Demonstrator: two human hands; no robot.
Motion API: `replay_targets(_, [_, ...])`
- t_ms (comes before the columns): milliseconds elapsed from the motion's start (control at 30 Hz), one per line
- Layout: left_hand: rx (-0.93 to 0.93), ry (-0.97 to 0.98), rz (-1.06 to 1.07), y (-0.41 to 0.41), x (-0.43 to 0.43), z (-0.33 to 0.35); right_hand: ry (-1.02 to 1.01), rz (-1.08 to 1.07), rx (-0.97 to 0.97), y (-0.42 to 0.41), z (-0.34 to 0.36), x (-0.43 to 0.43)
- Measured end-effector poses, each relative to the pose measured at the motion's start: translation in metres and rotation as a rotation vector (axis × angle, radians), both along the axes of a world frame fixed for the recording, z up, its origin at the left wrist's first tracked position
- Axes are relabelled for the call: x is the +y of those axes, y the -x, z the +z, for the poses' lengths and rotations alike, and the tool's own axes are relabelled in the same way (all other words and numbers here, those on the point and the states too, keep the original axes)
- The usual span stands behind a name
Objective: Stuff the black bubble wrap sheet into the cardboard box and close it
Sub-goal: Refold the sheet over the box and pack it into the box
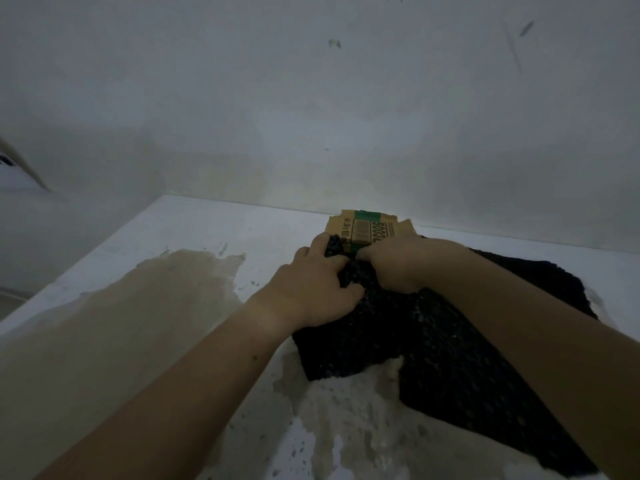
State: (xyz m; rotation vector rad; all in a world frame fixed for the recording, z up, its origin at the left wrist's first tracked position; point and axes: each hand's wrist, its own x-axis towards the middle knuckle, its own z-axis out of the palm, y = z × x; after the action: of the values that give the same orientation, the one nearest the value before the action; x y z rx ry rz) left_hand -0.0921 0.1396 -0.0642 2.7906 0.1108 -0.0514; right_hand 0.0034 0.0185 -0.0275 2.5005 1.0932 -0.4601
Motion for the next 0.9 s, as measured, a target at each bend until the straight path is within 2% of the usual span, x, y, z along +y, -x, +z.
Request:
replay_targets(100, [0.005,0.002,0.007,0.002,-0.002,0.002,-0.008,0.003,0.005,-0.001,-0.002,0.000])
replay_targets(167, [0.006,-0.002,0.011,0.003,-0.003,0.002,-0.095,-0.011,0.040,0.002,0.002,-0.010])
replay_targets(267, [0.013,-0.020,0.018,0.005,-0.004,0.002,-0.426,-0.023,0.105,0.014,0.015,-0.039])
replay_targets(333, [0.020,-0.014,0.015,0.005,-0.004,0.003,-0.588,0.035,0.040,0.024,0.023,-0.065])
replay_targets(400, [0.040,-0.003,0.008,0.004,-0.003,0.004,-0.564,0.082,-0.058,0.037,0.029,-0.090])
replay_targets(467, [0.061,0.016,0.002,0.004,-0.002,0.005,-0.484,0.081,-0.049,0.049,0.028,-0.105])
replay_targets(533, [0.063,0.052,0.002,0.004,0.000,0.005,-0.522,0.085,-0.023,0.056,0.021,-0.108])
replay_targets(633, [0.088,0.118,0.003,0.004,0.002,0.005,-0.582,0.152,-0.118,0.061,0.012,-0.105])
replay_targets(733, [0.095,0.221,-0.020,0.007,0.008,0.006,-0.452,0.180,-0.187,0.065,0.002,-0.099])
replay_targets(800, [0.006,0.255,-0.052,0.014,0.013,0.007,-0.370,0.167,-0.213,0.065,-0.002,-0.095])
replay_targets(900, [-0.356,0.189,-0.188,0.040,0.013,0.006,-0.301,0.154,-0.229,0.062,-0.002,-0.085])
